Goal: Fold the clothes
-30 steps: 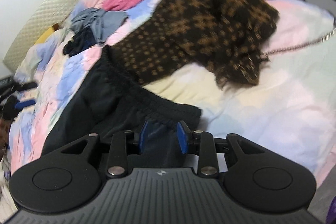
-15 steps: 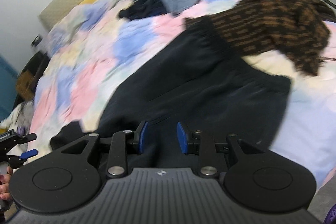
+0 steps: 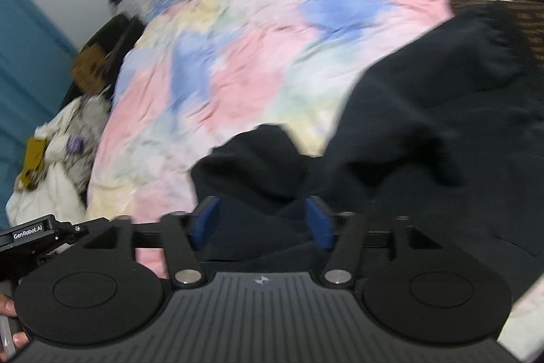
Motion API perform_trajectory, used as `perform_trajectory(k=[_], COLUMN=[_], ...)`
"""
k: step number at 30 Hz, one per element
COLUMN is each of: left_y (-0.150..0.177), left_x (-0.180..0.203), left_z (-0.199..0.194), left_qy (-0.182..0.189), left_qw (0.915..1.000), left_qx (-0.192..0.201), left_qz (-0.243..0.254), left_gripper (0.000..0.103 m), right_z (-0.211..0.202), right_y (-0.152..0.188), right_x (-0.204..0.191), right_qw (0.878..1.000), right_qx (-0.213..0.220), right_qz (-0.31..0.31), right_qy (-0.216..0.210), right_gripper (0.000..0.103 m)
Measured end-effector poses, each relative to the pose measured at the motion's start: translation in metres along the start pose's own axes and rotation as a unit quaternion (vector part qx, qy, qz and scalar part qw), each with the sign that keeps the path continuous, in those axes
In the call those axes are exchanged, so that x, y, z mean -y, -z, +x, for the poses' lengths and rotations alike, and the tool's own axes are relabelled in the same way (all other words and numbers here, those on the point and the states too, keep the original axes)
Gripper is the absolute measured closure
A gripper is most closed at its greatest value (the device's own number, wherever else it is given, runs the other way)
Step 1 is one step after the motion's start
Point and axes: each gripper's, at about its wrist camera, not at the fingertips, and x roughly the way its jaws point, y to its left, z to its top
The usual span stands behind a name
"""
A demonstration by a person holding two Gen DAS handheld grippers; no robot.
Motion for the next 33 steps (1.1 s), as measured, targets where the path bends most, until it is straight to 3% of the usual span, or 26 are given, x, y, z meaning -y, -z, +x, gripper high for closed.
perform_trajectory(k=[3,8,10,12,13,14,15,18,22,28,33], left_y=[0.002,0.011,0.013,0.015,0.016,0.017,0.017,0.018,0.016,0.014,0.014], left_x=[-0.023,-0.059,-0.070,-0.080,-0.083,-0.085,-0.086,-0.082,-0.064,-0.016,0.028], left_z=[-0.013,-0.048,-0.060,-0.070,-0.073,-0.075,-0.076,-0.073,-0.053,-0.013,0.023], left_qy=[-0.018,-0.050,-0.063,-0.074,-0.077,-0.078,-0.079,-0.077,-0.067,-0.042,-0.035], left_qw=[0.9994,0.9955,0.9934,0.9906,0.9890,0.9877,0.9867,0.9849,0.9860,0.9922,0.9964], left_qx=[0.009,0.025,0.031,0.037,0.040,0.043,0.045,0.049,0.038,0.006,-0.023], left_qz=[-0.026,-0.076,-0.091,-0.109,-0.120,-0.128,-0.135,-0.148,-0.148,-0.117,-0.074], left_gripper=[0.035,0.035,0.035,0.035,0.035,0.035,0.035,0.035,0.035,0.034,0.031], right_z=[0.035,0.103,0.129,0.147,0.156,0.159,0.155,0.134,0.082,-0.005,-0.060], right_y=[-0.010,-0.025,-0.028,-0.027,-0.027,-0.027,-0.028,-0.034,-0.041,-0.055,-0.061], right_x=[-0.028,-0.058,-0.062,-0.059,-0.058,-0.054,-0.054,-0.052,-0.036,0.020,0.088], right_qw=[0.999,0.998,0.997,0.995,0.994,0.994,0.994,0.996,0.998,0.999,0.998], right_qx=[-0.023,-0.058,-0.069,-0.087,-0.096,-0.097,-0.092,-0.072,-0.042,0.014,0.054], right_qz=[-0.022,-0.039,-0.039,-0.034,-0.032,-0.027,-0.029,-0.045,-0.053,-0.012,0.036], right_qy=[-0.018,-0.002,0.021,0.042,0.052,0.052,0.049,0.027,-0.008,-0.033,-0.016], right_gripper=[0.026,0.024,0.031,0.056,0.059,0.073,0.086,0.096,0.098,0.098,0.098])
